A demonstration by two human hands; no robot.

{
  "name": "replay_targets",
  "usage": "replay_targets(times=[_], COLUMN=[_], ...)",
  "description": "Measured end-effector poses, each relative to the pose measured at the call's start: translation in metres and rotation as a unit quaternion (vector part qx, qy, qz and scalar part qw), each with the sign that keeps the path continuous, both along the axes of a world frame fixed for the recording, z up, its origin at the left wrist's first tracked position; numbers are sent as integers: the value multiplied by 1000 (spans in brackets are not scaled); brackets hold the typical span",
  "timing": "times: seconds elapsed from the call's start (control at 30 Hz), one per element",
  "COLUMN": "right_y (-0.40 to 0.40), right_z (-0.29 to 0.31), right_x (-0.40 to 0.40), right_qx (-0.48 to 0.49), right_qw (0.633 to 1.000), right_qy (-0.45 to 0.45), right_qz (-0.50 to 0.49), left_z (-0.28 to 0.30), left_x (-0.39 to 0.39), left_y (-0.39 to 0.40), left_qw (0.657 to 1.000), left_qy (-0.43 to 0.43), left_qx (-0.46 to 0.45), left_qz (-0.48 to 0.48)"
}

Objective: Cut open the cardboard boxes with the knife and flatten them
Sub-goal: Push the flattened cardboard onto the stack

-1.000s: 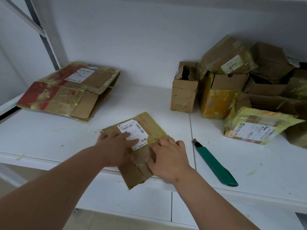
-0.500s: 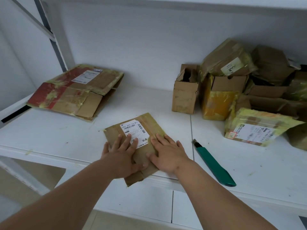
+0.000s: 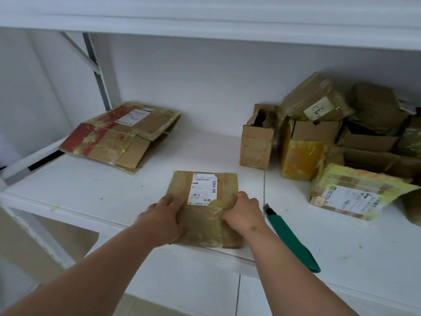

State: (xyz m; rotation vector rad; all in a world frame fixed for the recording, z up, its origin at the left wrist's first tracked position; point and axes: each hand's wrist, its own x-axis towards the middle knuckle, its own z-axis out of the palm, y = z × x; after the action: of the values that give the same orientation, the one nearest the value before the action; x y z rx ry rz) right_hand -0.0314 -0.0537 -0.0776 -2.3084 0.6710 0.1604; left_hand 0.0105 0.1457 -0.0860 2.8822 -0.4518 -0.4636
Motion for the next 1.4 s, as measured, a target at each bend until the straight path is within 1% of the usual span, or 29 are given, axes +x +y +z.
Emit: replay_targets(times=[0.07,0.13,0.2,0.37,0.47,0.6,0.8,0.83,0.93,1.03,1.1,1.17,1.27,1.33,1.4], right_y=[-4,-5,-3,9,17,30,78,89,122,154,172,188,208,218,224], right_z=[-1,-3,-7,-11,-4,12,24,26,37,53,63,67,63,58,52], right_x=[-1,-4,-8,-3,9,36,103,115,152,187,205,220,248,268,287], right_qx=[58,90,95,100,81,87,86,85,102,112,127,138,99,64,23], right_qw=[998,995,993,974,966,952,938,935,933,934,938,950,965,966,969], right_qy=[-19,-42,-76,-202,-244,-289,-335,-344,-346,-338,-322,-276,-223,-226,-224], right_qz=[-19,-16,0,23,33,43,16,9,-10,-12,10,51,99,108,97], left_z=[4,7,8,13,23,36,52,56,71,85,91,95,93,90,88], left_x=[0,0,0,0,9,39,113,126,167,204,225,245,276,293,306], left_y=[0,-1,-2,-1,8,27,76,87,120,151,169,183,198,205,208], left_qw=[999,998,997,992,986,972,955,954,966,966,970,973,970,964,956], left_qy=[4,-4,-16,-68,-98,-135,-93,-89,-132,-167,-165,-159,-190,-203,-220], left_qx=[-33,-52,-58,-67,-88,-138,-235,-237,-191,-186,-167,-147,-129,-149,-172], left_qz=[10,23,43,78,100,137,158,157,117,72,71,76,76,84,90])
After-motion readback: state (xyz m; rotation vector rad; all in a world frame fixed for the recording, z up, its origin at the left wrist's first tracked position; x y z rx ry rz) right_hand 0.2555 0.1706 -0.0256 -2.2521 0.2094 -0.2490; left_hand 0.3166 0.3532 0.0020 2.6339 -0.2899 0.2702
